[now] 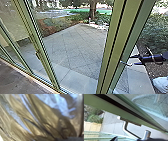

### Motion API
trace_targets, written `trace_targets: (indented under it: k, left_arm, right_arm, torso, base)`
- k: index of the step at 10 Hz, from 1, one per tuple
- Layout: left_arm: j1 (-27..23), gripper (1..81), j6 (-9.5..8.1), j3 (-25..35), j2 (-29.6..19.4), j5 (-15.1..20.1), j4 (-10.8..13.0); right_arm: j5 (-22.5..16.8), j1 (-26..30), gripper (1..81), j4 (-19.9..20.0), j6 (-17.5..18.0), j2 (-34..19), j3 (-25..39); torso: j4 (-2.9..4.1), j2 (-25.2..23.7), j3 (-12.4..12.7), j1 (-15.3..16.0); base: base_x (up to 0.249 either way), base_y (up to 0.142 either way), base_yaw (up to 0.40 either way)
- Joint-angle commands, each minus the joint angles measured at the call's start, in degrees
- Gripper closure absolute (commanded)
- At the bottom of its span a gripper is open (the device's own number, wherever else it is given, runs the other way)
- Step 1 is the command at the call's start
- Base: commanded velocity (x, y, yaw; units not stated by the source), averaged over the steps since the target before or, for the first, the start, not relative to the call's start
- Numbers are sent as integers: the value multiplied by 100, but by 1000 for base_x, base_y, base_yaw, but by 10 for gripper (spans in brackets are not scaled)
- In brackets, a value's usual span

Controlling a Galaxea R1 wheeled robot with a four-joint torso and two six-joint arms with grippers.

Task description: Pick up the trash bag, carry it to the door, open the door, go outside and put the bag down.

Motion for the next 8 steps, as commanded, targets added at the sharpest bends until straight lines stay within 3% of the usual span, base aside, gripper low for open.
trace_targets:
  k: [1,5,6,7,8]
  left_arm:
    - [-47,811,11,7,-68,376,-38]
    - [-47,811,11,7,-51,376,-29]
    - [-47,811,11,7,-50,376,-29]
    - [-47,811,11,7,-50,376,-38]
    - [-47,811,11,7,-50,376,-38]
  right_arm:
    - [-161,1186,10,-131,-361,-253,-42]
    - [-626,1389,10,-727,-547,-332,-42]
    - [-714,1442,10,-807,-556,-375,-33]
    - [-750,1486,10,-834,-573,-411,-33]
    - [-750,1529,10,-834,-696,-455,-33]
  torso:
    - [0,0,0,0]
    - [0,0,0,2]
    - [-297,0,0,2]
    - [-221,0,0,2]
    - [-287,0,0,5]
  base:
    - [0,0,0]
    - [0,0,0]
    - [0,0,0]
    - [0,0,0]
    - [0,0,0]
